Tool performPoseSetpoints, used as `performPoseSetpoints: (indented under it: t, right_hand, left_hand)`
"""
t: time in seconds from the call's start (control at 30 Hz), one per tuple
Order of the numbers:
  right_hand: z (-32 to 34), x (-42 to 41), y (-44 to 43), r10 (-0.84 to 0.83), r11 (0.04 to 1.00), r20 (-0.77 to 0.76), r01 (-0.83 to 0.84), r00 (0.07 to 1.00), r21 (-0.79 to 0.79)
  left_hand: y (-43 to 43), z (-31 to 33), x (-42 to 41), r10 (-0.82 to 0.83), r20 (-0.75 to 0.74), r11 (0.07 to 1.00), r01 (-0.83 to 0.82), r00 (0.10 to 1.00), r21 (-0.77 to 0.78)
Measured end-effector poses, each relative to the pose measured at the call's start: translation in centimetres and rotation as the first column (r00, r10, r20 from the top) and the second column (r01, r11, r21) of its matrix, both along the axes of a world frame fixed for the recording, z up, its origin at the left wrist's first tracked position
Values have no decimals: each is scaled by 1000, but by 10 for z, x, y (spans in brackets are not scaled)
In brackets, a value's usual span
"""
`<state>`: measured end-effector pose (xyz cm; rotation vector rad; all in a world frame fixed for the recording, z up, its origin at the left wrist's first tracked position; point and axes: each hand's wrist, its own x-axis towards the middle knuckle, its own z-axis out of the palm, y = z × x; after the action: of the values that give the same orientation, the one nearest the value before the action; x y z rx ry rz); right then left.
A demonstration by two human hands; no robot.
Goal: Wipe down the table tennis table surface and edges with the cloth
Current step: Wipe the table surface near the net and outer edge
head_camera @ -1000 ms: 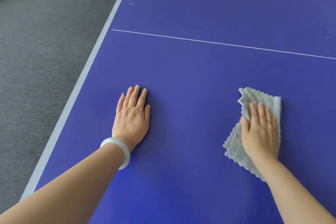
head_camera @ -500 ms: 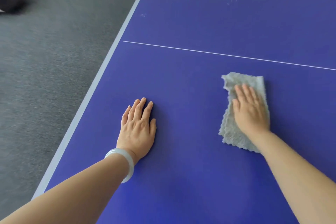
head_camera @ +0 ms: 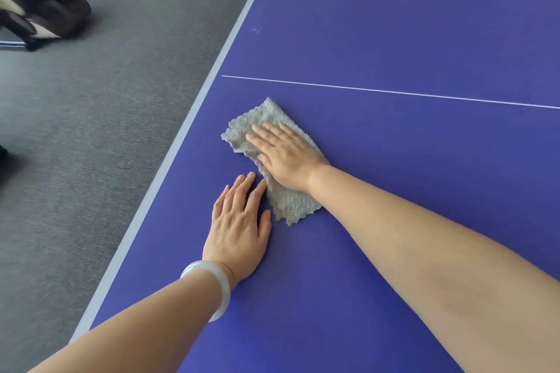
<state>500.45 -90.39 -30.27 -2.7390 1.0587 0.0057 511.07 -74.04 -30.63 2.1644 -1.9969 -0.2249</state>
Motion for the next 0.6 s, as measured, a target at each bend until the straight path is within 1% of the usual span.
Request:
performPoseSetpoints:
  t: [0.03,0.07,0.1,0.17,0.2,0.33,0.4,0.43,0.47,0.5,0.53,0.6]
  right_hand:
    - [-1,-12,-13,-56,998,14,56,998,-16]
    - [-3,-30,-28,-160,987,30,161,987,-32]
    - [-5,-52,-42,-290,955,46,292,956,-41]
    - [-9,-108,-57,-521,853,46,522,853,-27]
    - [-10,-136,-55,-594,804,29,594,804,-17]
    - [-10,-225,2,-768,638,17,768,640,-60]
    - [-7,-230,41,-838,543,23,837,545,-63]
    - [-7,-219,60,-865,500,17,864,501,-57]
    - [-6,-198,79,-879,475,12,878,477,-51]
    - [-5,-170,98,-866,498,13,866,499,-43]
    - [-5,-138,118,-811,583,24,812,584,-38]
    - [-12,-78,162,-578,814,46,579,815,-42]
  left_hand:
    - [-1,0,0,1,1,1000,-1,1000,1]
    - [-1,0,1,3,-1,1000,-3,1000,-1]
    - [-1,-1,1,5,-5,1000,-5,1000,-3]
    - [0,-2,3,7,-9,1000,-7,1000,-1]
    - [1,-3,3,11,-9,1000,-11,1000,-2]
    - [1,-4,4,20,-7,1000,-20,1000,3]
    - [-1,-5,4,19,-4,1000,-19,1000,2]
    - [-1,-5,3,18,-2,1000,-18,1000,2]
    - [-1,-4,3,17,0,1000,-17,1000,1]
    - [-1,-3,2,15,-2,1000,-15,1000,0]
    - [-1,-2,1,13,-6,1000,-13,1000,-1]
    - [-1,-1,2,8,-11,1000,-8,1000,-1]
